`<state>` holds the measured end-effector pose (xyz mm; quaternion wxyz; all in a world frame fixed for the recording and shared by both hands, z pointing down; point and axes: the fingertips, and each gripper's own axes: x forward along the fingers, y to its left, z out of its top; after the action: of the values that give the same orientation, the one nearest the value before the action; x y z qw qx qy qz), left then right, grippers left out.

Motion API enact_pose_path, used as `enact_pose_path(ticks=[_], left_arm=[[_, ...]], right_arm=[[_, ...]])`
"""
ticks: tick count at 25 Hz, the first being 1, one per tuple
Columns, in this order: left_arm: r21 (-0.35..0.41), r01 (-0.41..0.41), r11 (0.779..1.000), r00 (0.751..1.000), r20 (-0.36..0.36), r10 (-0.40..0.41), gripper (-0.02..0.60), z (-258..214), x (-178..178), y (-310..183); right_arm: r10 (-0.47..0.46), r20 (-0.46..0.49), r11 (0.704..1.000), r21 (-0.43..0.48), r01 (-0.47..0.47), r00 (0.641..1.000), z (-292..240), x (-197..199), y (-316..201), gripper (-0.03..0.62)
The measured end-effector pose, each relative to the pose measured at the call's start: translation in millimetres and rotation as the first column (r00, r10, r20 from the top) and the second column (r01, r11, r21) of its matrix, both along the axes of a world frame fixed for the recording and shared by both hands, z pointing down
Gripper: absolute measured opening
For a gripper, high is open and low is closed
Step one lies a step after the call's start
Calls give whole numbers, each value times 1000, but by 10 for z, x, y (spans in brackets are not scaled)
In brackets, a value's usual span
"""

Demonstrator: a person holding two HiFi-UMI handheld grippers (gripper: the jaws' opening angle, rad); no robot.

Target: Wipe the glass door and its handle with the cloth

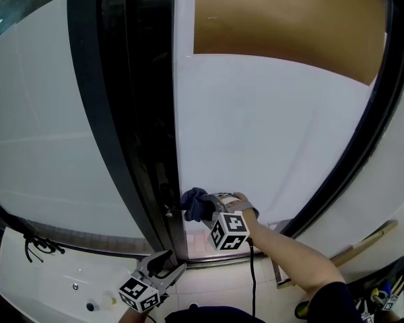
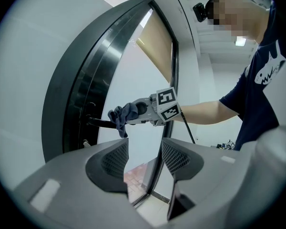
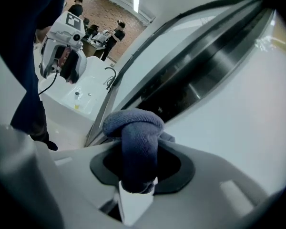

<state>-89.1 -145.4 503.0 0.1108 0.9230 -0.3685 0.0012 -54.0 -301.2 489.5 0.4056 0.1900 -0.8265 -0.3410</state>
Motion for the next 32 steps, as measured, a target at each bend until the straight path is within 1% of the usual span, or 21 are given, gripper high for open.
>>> enact_pose_path(ticks=[2, 4, 5, 6, 8, 12, 17, 20, 23, 28, 32], left_arm=[[-3, 15, 1000, 1000, -1, -15, 215, 30, -64, 12], [-5, 34, 999, 999, -2, -34, 215, 33, -130, 29], [-5, 42, 999, 999, -3, -42, 215, 23, -161, 37], [-6, 51, 999, 999, -1, -51, 215, 8, -192, 45], [-6, 63, 998, 998, 3, -63, 215, 9, -254, 60], [-12, 86, 996, 996, 3, -86, 215, 54, -376, 83], [-23, 91, 996, 996, 5, -91, 215, 86, -418, 83], [-24, 89, 996, 996, 2, -89, 215, 82, -406, 57], [-23, 74, 997, 997, 2, -74, 215, 62, -342, 32], [-27, 46, 999, 999, -1, -46, 215, 66, -222, -6], [-23, 27, 999, 1000, -7, -27, 215, 121, -161, -30]], right_arm=[[-60, -23, 995, 83, 62, 998, -76, -243, 146, 132], [-114, -79, 978, 167, 126, 990, -45, -499, 249, 132], [-134, -103, 970, 192, 151, 986, 0, -616, 276, 132], [-147, -118, 966, 198, 168, 982, 56, -720, 293, 132], [-157, -127, 968, 177, 178, 979, 179, -883, 297, 132], [-143, -162, 969, 176, 171, 976, 366, -1019, 208, 132], [-130, -233, 958, 220, 183, 964, 503, -948, 176, 132], [-124, -218, 963, 209, 170, 968, 521, -847, 195, 132], [-109, -235, 964, 210, 160, 966, 596, -629, 184, 132], [-56, -241, 973, 206, 108, 969, 651, -229, 113, 132], [-21, -255, 976, 202, 75, 967, 677, 2, 58, 131]])
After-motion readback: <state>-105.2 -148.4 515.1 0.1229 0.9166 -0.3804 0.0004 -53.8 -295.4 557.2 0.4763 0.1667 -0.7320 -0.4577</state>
